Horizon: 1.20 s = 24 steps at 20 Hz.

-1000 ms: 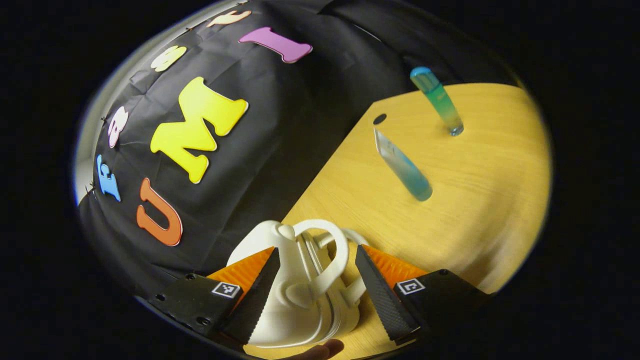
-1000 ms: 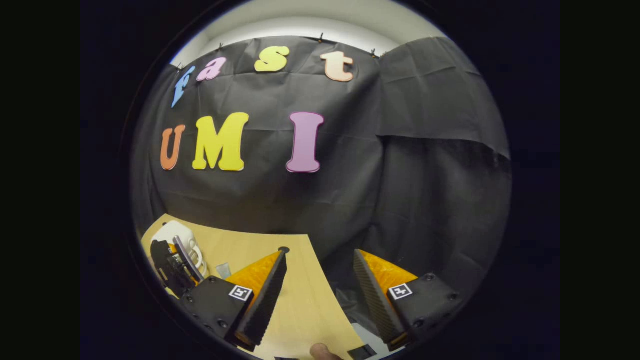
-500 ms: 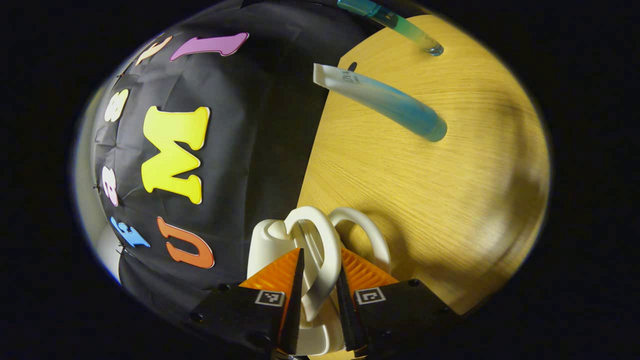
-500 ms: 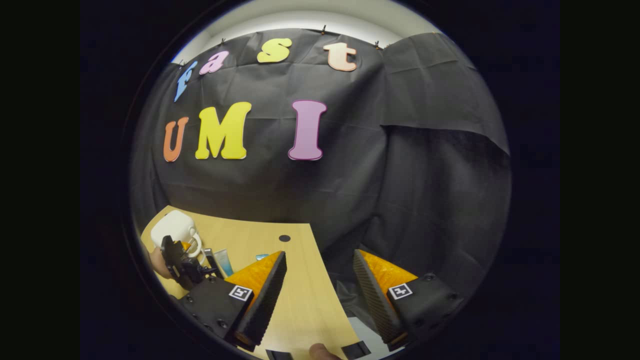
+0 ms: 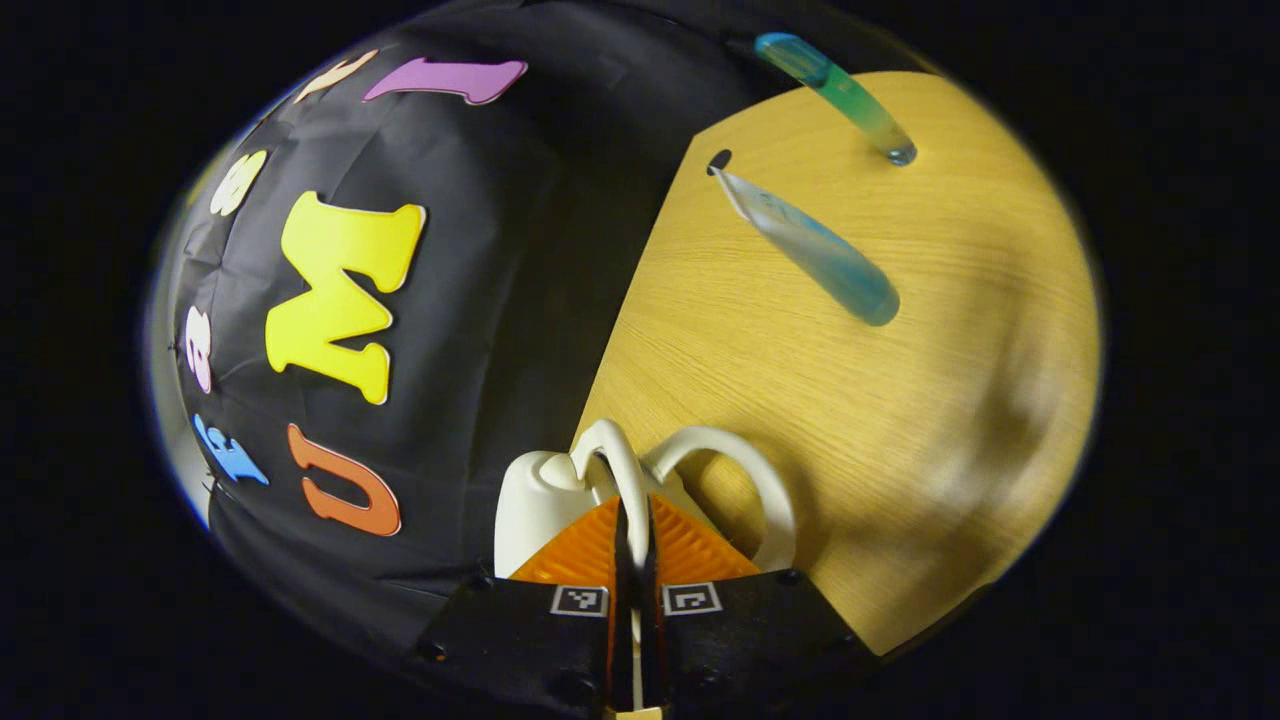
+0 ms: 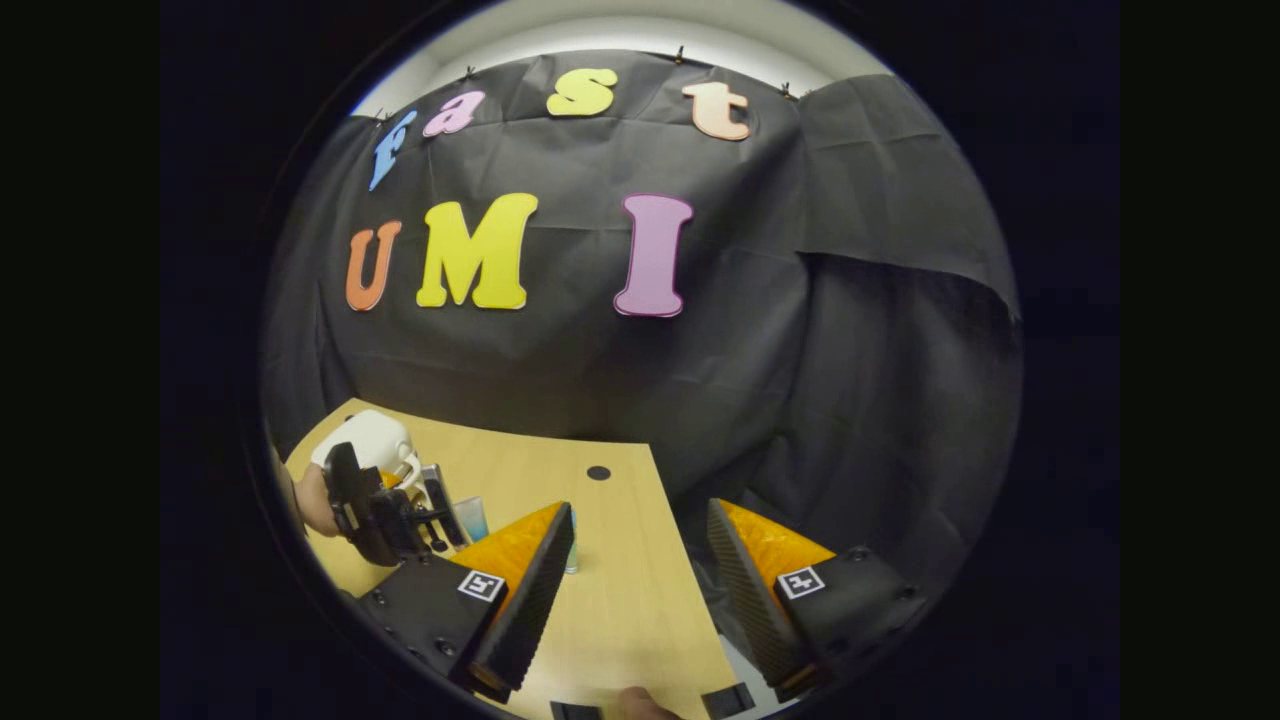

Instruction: First open the suitcase, pack the skin care products into it, and then close the suitcase.

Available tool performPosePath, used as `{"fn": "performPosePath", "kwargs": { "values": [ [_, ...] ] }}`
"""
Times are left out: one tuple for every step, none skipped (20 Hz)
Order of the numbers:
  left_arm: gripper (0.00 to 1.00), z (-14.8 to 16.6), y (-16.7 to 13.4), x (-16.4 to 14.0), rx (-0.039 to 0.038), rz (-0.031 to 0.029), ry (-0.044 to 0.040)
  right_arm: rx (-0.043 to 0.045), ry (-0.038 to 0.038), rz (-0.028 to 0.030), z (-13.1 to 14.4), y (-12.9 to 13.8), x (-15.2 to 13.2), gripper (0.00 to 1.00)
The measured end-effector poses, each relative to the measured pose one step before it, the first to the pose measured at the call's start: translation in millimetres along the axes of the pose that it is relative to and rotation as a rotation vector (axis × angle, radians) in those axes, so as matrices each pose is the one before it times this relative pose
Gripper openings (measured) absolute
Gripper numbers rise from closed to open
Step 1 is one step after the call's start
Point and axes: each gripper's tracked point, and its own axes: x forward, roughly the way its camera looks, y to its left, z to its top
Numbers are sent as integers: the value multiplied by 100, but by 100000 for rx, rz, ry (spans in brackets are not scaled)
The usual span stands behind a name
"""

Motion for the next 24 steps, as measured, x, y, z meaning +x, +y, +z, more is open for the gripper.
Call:
{"fn": "performPosePath", "kwargs": {
  "values": [
    [5, 201, 688, -414, -2911, -531, -1562, 203, 183, 371, 307, 565, 228, 80],
    [5, 302, 742, -501, -3184, -552, -1438, -280, 47, 203, 181, 560, 208, 80],
    [5, 214, 999, -392, -3576, -315, -1232, -395, 175, 131, 233, 485, 200, 80],
    [5, 199, 1351, -369, -3827, -67, -1444, -154, 528, 256, 122, 580, 224, 80],
    [5, 182, 1406, -98, -4215, -449, -1847, 191, 622, 387, 202, 646, 184, 80],
    [5, 73, 1295, -163, -4724, -1163, -1146, 484, 420, 271, 228, 584, 131, 80],
    [5, 290, 1239, -343, -4960, -1642, -1875, 564, 495, 403, 284, 715, 123, 80],
    [4, 111, 1424, -386, -4610, -606, -1155, 165, 256, 149, 46, 713, 241, 80],
    [4, 159, 1804, -326, -4805, 2, -1606, -380, 492, -292, 141, 632, 165, 80],
    [4, -95, 2056, -337, -5268, 274, -1302, -305, 542, -209, -2, 626, 53, 80],
    [4, -69, 2003, -353, -3842, 959, -510, 110, 599, -41, 24, 734, 53, 80],
    [4, -424, 2212, -418, -3252, 1366, -572, 870, 941, 347, -43, 793, 61, 80],
    [5, -253, 2283, -303, -2008, 1699, -564, 978, 1249, 777, -63, 954, 159, 80],
    [4, -364, 2473, -58, -1116, 2170, -318, 490, 927, 8, -152, 804, 148, 80],
    [4, -526, 2402, 60, -516, 2013, -319, 265, 327, -600, 172, 640, 231, 80],
    [4, -915, 2274, 122, -830, 1494, 464, 468, 537, -271, 36, 567, 184, 80],
    [4, -1224, 1909, 247, -972, 1036, 560, 564, 626, -131, 96, 673, 146, 80],
    [4, -1393, 1607, 346, 272, -70, 944, 367, 674, -532, 50, 642, 189, 80],
    [4, -1235, 1615, 114, 889, 484, 348, 325, 437, -413, 138, 604, 141, 80],
    [4, -1219, 1289, 116, 289, -170, -318, -125, 202, -1077, 93, 320, 119, 80],
    [4, -1419, 1084, 258, -772, -198, 517, 77, -56, -1466, 240, 277, 36, 80],
    [4, -1536, 1064, 290, -1250, 242, 779, 555, 215, -1228, 24, 210, 9, 80],
    [4, -1816, 1111, 252, -1131, 819, 1813, 201, 482, -979, -16, 143, -77, 80],
    [4, -1874, 1136, 363, -1090, 330, 2108, -105, 874, -1097, -249, 158, -48, 80]
  ]
}}
